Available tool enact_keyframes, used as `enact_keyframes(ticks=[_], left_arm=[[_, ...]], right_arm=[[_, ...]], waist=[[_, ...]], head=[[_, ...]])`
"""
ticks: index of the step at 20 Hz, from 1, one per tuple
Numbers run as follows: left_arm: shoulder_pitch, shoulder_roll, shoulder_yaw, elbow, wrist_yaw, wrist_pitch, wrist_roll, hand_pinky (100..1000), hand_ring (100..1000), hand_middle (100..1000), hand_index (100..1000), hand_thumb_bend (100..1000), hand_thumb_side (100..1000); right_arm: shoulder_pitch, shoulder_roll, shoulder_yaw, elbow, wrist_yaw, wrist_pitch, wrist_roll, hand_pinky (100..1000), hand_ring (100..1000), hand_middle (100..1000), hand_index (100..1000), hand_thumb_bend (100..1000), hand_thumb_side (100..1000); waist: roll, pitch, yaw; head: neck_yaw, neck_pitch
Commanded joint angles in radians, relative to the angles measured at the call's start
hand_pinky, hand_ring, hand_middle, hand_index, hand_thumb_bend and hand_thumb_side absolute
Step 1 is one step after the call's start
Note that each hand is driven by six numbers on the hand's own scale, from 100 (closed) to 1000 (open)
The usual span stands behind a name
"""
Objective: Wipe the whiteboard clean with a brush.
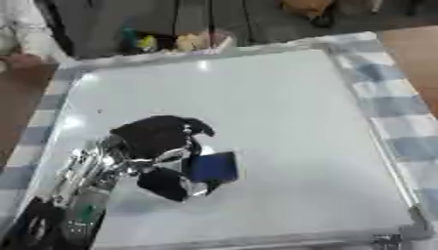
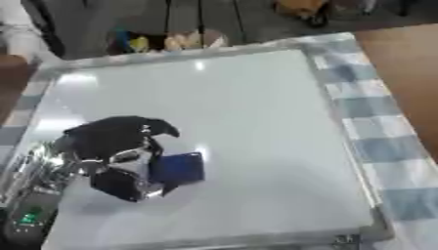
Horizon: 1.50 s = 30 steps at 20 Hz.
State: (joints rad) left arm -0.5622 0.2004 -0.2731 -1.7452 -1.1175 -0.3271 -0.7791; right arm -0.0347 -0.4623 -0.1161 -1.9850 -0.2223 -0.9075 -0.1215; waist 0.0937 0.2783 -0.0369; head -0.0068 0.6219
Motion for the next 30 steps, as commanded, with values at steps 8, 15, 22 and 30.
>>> enact_keyframes(ticks=[8, 15, 22, 30], left_arm=[[0.001, -0.013, 0.013, -0.003, -0.024, -0.034, -0.026, 866, 945, 864, 498, 331, 972], [0.006, -0.019, 0.014, 0.018, -0.077, -0.033, 0.003, 862, 939, 845, 479, 317, 924], [0.006, -0.026, 0.015, 0.047, -0.122, -0.025, 0.038, 860, 936, 839, 477, 264, 849], [0.004, -0.031, 0.016, 0.06, -0.147, -0.027, 0.06, 858, 927, 823, 471, 217, 842]], right_arm=[[-0.006, -0.007, 0.001, -0.015, 0.015, 0.0, -0.004, 806, 825, 641, 900, 100, 920], [-0.008, -0.002, 0.005, -0.015, 0.022, 0.0, -0.003, 807, 826, 637, 902, 100, 925], [-0.011, 0.002, 0.009, -0.015, 0.03, 0.0, -0.002, 807, 827, 635, 903, 100, 927], [-0.013, 0.005, 0.013, -0.015, 0.038, 0.0, -0.002, 808, 828, 633, 904, 100, 927]], waist=[[-0.007, -0.008, -0.003], [-0.006, -0.005, -0.008], [-0.004, 0.001, -0.012], [0.0, 0.005, -0.011]], head=[[0.005, -0.012], [0.006, -0.019], [0.007, -0.025], [0.01, -0.03]])
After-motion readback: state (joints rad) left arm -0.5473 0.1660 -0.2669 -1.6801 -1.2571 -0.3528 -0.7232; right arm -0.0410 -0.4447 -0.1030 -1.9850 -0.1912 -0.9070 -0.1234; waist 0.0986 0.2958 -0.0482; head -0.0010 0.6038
